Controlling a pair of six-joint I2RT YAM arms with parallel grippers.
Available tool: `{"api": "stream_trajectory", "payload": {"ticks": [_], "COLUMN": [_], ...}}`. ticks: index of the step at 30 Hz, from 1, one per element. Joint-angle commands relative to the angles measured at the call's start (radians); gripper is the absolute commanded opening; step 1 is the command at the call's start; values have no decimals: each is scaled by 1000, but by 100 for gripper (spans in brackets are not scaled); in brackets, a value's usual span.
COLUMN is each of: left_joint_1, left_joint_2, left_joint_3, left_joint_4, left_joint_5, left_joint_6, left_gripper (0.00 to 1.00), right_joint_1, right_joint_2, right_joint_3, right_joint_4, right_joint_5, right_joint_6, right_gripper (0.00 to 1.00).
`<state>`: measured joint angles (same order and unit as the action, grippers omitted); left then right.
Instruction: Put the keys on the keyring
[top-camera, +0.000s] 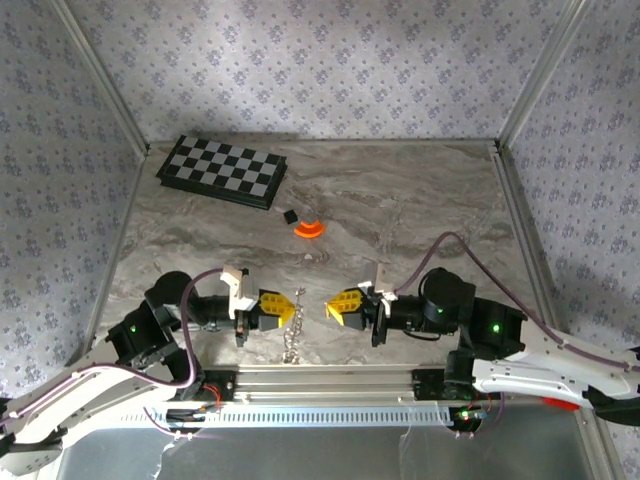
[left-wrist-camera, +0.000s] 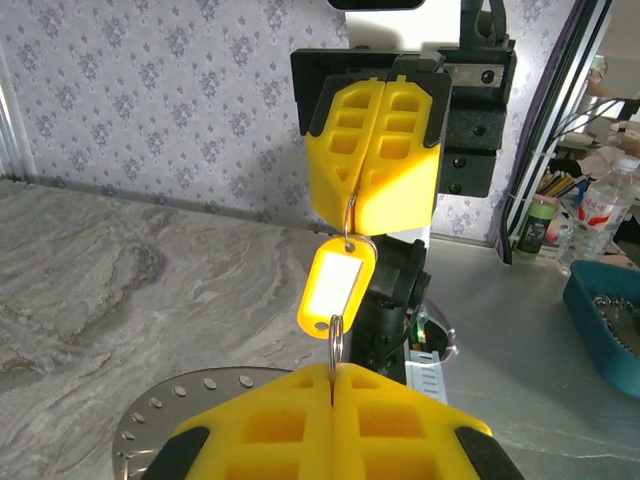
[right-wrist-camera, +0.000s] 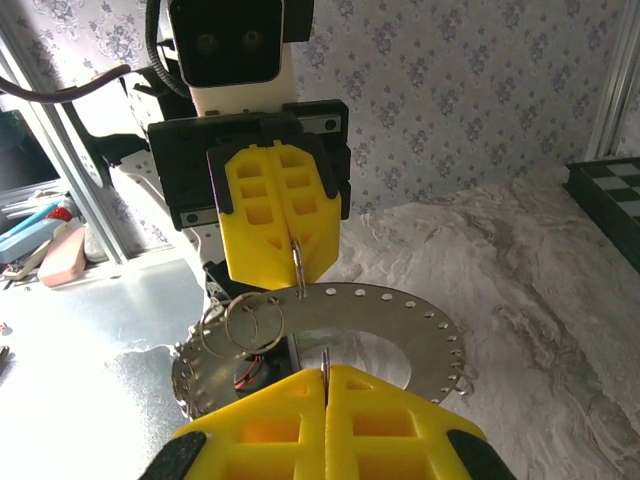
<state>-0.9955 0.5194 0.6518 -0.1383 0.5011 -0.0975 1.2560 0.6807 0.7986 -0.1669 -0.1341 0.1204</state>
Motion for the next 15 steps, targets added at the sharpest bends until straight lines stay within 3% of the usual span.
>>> {"api": "stream_trajectory", "payload": {"ticks": [1,5,15], "left_joint_1": [-17,-29,-47], "left_joint_2": [11,17,16], "left_joint_3": [16,5,-8], "left_joint_4": [40,68,77], "left_joint_5": [-4,-17,-1], "left_joint_6": [37,45,51], "left_gripper": [0,0,0], "right_joint_1": [41,108,130], "right_joint_2": [6,39,58], "right_joint_3": [-9,3,22], "right_joint_4": [37,23,30], "right_joint_5": [81,176,193], "right_joint_6": [45,14,-6], "right_gripper": [0,0,0]}}
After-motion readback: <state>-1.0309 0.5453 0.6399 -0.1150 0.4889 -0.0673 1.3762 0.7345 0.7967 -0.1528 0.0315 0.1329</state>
